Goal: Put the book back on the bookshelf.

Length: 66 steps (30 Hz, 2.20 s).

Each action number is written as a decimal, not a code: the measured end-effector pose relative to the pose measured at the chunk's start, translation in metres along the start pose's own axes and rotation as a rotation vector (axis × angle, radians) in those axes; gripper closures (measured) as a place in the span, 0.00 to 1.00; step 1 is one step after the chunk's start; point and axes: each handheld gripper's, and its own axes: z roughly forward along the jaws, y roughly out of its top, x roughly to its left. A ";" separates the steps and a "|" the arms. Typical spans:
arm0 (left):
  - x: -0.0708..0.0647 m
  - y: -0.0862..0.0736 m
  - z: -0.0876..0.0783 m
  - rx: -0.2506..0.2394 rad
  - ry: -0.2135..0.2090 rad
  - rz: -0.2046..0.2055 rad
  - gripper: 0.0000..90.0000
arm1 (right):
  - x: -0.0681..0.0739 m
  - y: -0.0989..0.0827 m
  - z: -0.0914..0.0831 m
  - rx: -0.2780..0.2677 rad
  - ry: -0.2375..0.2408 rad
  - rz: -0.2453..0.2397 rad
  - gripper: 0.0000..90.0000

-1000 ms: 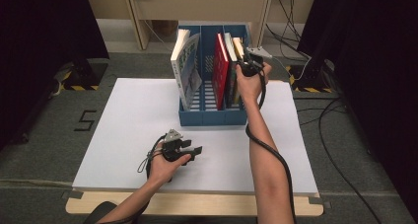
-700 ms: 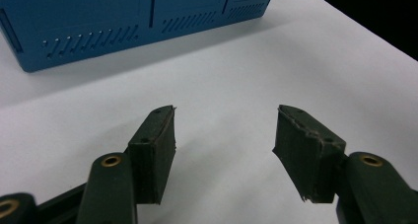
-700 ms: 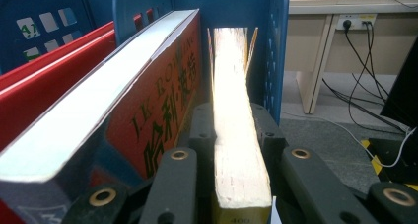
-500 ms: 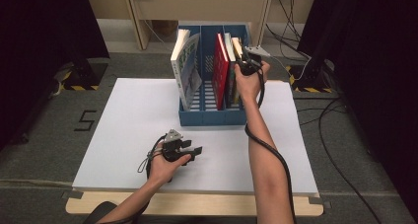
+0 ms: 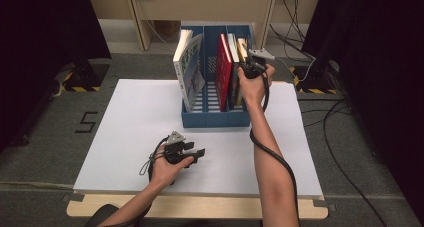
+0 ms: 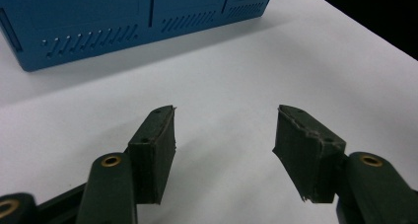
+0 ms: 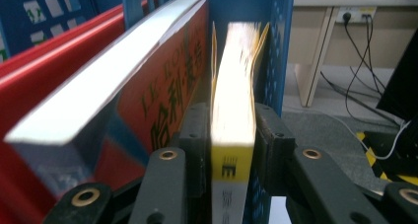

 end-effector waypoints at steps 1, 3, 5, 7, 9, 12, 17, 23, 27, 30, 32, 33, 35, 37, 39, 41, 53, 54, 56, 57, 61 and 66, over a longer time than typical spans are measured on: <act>0.000 0.000 0.000 -0.002 0.001 0.000 0.44 | 0.000 -0.001 -0.001 0.011 0.001 0.000 0.78; 0.000 0.000 0.000 -0.001 0.000 0.001 0.44 | 0.000 -0.003 0.000 0.025 0.005 0.004 0.78; 0.000 0.000 0.000 0.002 0.004 0.000 0.44 | 0.000 -0.005 0.001 0.030 0.003 0.014 0.79; 0.001 0.000 0.000 -0.001 0.000 -0.001 0.44 | 0.000 -0.006 0.001 0.037 0.005 0.016 0.79; 0.001 0.000 0.000 -0.005 0.000 -0.003 0.44 | 0.000 -0.007 0.002 0.039 0.001 0.020 0.80; 0.001 0.000 0.000 -0.005 0.000 -0.004 0.44 | 0.000 -0.007 0.002 0.047 -0.003 0.027 0.81; 0.001 0.000 0.000 -0.005 -0.001 -0.002 0.44 | 0.000 -0.006 0.002 0.060 -0.024 0.036 0.83; 0.001 0.000 -0.001 -0.007 0.000 -0.003 0.44 | 0.001 -0.005 0.002 0.068 -0.038 0.028 0.85; 0.001 0.000 -0.001 -0.002 0.003 -0.002 0.44 | 0.002 -0.006 0.002 0.061 -0.038 0.022 0.85; 0.002 0.000 -0.001 -0.004 0.004 -0.006 0.44 | 0.003 -0.007 0.002 0.045 -0.041 0.015 0.85; 0.002 0.000 -0.001 -0.008 0.002 -0.008 0.44 | 0.003 -0.008 0.002 0.036 -0.041 0.014 0.85; 0.002 0.000 -0.001 -0.007 0.001 -0.008 0.44 | 0.004 -0.008 0.001 0.027 -0.042 0.011 0.85; 0.002 0.000 -0.001 -0.001 0.003 -0.005 0.44 | 0.004 -0.007 0.001 0.017 -0.046 -0.002 0.86; 0.002 -0.001 0.000 0.001 0.004 -0.004 0.44 | 0.005 -0.007 0.000 0.012 -0.044 -0.007 0.86; 0.002 -0.001 0.000 -0.002 0.003 -0.005 0.44 | 0.005 -0.008 0.000 0.002 -0.047 -0.009 0.86; 0.002 -0.001 -0.001 0.000 0.002 -0.005 0.44 | 0.004 -0.009 -0.002 -0.007 -0.054 -0.007 0.86; 0.001 -0.002 0.001 0.004 -0.001 -0.003 0.44 | 0.000 -0.011 -0.005 -0.011 -0.089 0.000 0.85; 0.001 -0.002 0.001 0.006 -0.003 -0.002 0.44 | 0.000 -0.012 -0.005 -0.013 -0.092 0.002 0.85; 0.001 -0.002 0.001 0.004 -0.002 -0.003 0.44 | 0.000 -0.013 -0.004 -0.009 -0.099 0.000 0.85; 0.001 -0.002 0.001 0.006 -0.001 -0.002 0.44 | 0.000 -0.013 -0.004 -0.009 -0.097 0.003 0.85; 0.001 -0.002 0.000 0.003 0.001 -0.003 0.44 | -0.002 -0.014 -0.005 -0.006 -0.094 0.007 0.83; 0.000 -0.002 0.001 0.003 -0.003 -0.001 0.44 | -0.004 -0.013 -0.004 0.013 -0.081 0.021 0.78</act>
